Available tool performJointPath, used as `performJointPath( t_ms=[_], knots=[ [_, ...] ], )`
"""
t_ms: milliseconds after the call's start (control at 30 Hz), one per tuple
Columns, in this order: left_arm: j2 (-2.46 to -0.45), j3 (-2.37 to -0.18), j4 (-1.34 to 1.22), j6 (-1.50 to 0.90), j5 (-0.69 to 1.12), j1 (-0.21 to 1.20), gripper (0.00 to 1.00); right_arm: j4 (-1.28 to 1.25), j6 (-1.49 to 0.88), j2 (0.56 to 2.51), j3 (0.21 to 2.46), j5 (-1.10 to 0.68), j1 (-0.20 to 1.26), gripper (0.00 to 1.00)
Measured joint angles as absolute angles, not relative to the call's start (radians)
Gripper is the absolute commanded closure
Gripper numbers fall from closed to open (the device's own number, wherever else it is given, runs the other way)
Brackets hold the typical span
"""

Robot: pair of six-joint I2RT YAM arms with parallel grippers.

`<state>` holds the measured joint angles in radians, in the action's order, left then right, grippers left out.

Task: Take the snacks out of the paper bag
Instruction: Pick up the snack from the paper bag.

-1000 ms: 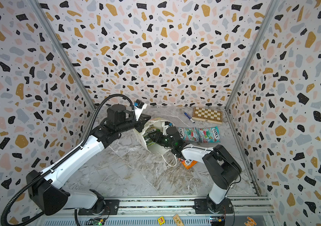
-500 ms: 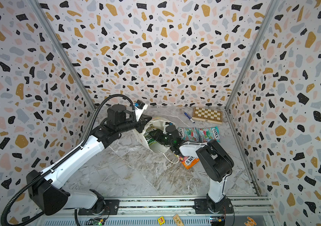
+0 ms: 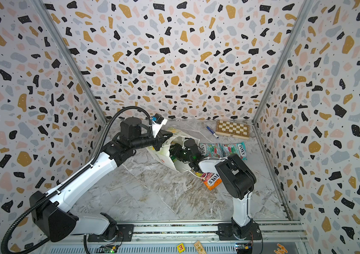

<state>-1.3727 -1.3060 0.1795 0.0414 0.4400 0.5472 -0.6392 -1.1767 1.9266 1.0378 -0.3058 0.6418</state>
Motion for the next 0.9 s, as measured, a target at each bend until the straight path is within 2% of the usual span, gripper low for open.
performJointPath(
  t_ms=[33,200,500,900],
  knots=[
    [-1.373,-1.306,0.179,0.041,0.440,0.547,1.00,-0.639,-1.176,1.934,1.045,-0.304,0.642,0.63],
    [-1.373,-1.306,0.179,0.041,0.412,0.547,1.00,-0.634,-1.158,1.963,1.081,-0.303,0.641,0.99],
    [-1.392,-1.310,0.194,0.036,0.256,0.552,1.00,-0.553,-1.058,1.924,1.082,-0.298,0.639,1.00],
    [-1.405,-1.310,0.210,0.024,0.166,0.552,1.00,-0.418,-0.928,1.750,1.071,-0.293,0.637,1.00]
  ],
)
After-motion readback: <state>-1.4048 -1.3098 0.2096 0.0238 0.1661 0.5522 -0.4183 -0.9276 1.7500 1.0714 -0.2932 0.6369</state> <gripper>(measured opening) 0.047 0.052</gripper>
